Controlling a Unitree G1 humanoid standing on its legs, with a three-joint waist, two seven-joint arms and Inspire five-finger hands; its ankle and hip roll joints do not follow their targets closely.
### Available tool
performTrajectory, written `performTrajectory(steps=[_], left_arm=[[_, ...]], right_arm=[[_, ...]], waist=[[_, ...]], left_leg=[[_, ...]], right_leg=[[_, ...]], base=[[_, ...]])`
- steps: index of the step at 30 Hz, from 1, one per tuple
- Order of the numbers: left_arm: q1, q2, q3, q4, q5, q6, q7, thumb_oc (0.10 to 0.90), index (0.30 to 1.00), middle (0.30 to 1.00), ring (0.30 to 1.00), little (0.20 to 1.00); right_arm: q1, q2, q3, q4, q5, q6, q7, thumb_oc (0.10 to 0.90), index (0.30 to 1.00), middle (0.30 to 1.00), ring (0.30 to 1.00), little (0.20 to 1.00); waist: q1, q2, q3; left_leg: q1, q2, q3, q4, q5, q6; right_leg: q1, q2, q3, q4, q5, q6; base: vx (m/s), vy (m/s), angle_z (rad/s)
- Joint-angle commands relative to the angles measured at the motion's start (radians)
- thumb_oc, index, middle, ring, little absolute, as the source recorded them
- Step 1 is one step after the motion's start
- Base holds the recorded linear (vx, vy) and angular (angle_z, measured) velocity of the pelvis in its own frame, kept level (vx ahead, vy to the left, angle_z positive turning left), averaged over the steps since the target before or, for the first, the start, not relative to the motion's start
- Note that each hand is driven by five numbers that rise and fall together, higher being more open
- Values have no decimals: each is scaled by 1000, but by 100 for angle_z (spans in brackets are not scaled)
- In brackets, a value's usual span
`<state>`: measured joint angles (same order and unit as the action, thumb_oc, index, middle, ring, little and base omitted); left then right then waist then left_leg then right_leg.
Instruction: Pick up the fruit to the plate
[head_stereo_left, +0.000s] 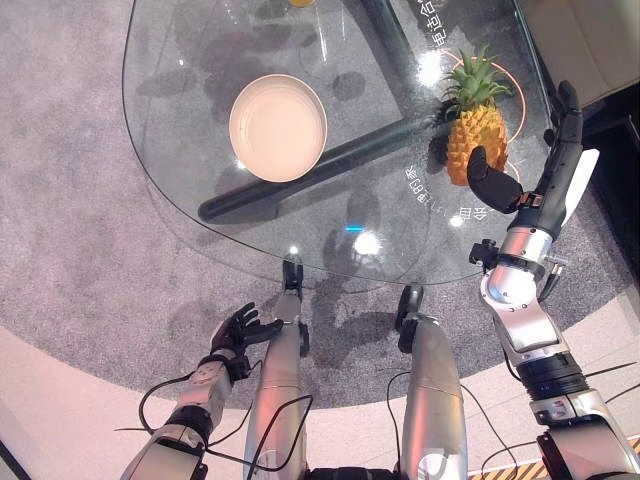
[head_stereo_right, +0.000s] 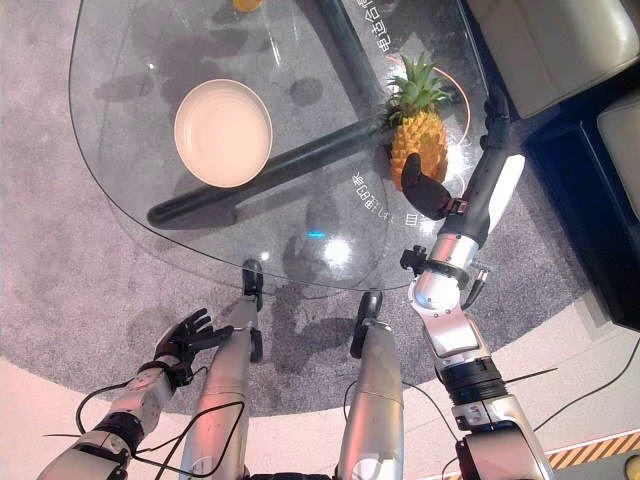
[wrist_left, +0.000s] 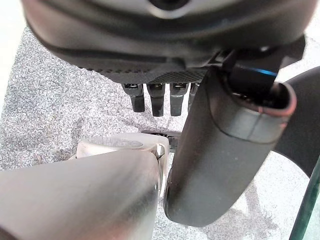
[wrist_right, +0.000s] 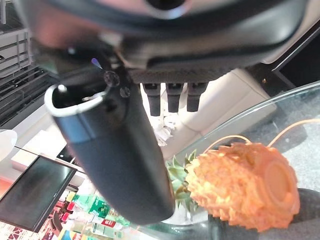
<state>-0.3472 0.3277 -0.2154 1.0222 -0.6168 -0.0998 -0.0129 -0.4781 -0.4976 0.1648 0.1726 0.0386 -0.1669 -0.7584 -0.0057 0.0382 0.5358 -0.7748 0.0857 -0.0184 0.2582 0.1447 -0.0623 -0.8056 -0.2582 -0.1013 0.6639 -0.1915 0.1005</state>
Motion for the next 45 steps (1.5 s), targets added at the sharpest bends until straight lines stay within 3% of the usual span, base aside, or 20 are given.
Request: performTrajectory(steps=[1, 15, 21, 29, 45], left_arm=[[72, 12, 25, 20, 19, -14, 14, 800, 900, 900, 900, 900], [50, 22, -5, 31, 20, -6, 6, 800, 900, 900, 900, 900], [36, 21, -18, 43, 18, -4, 1, 800, 900, 900, 900, 900], [22, 19, -42, 48, 12, 2, 1, 800, 900, 900, 900, 900], [14, 12, -59, 45, 12, 14, -5, 800, 900, 900, 900, 900]], right_arm=[[-17, -28, -32, -126, -38, -34, -2, 800, 900, 900, 900, 900], [-84, -43, -5, 72, 93, -3, 62, 800, 900, 900, 900, 900], [-141, -55, 18, 143, 91, 37, 52, 800, 900, 900, 900, 900], [-221, -85, 27, 268, 125, 22, 22, 800, 900, 900, 900, 900], [-284, -71, 41, 320, 176, 45, 21, 800, 900, 900, 900, 900]], waist=[[-12, -4, -16], [11, 6, -16], [20, 12, -16], [34, 27, -16], [45, 39, -16]], left_leg=[[26, 19, 43, 174, -162, 11], [24, 16, 38, 175, -162, 9], [22, 15, 37, 177, -162, 10], [19, 8, 33, 182, -165, 11], [30, 3, 33, 174, -165, 12]], right_leg=[[33, -8, 16, -221, 203, 13], [34, -17, 1, -220, 205, 14], [31, -19, -2, -219, 206, 13], [26, -24, -5, -211, 204, 12], [32, -25, -5, -210, 201, 10]], base=[[0, 0, 0], [0, 0, 0], [0, 0, 0], [0, 0, 0], [0, 0, 0]])
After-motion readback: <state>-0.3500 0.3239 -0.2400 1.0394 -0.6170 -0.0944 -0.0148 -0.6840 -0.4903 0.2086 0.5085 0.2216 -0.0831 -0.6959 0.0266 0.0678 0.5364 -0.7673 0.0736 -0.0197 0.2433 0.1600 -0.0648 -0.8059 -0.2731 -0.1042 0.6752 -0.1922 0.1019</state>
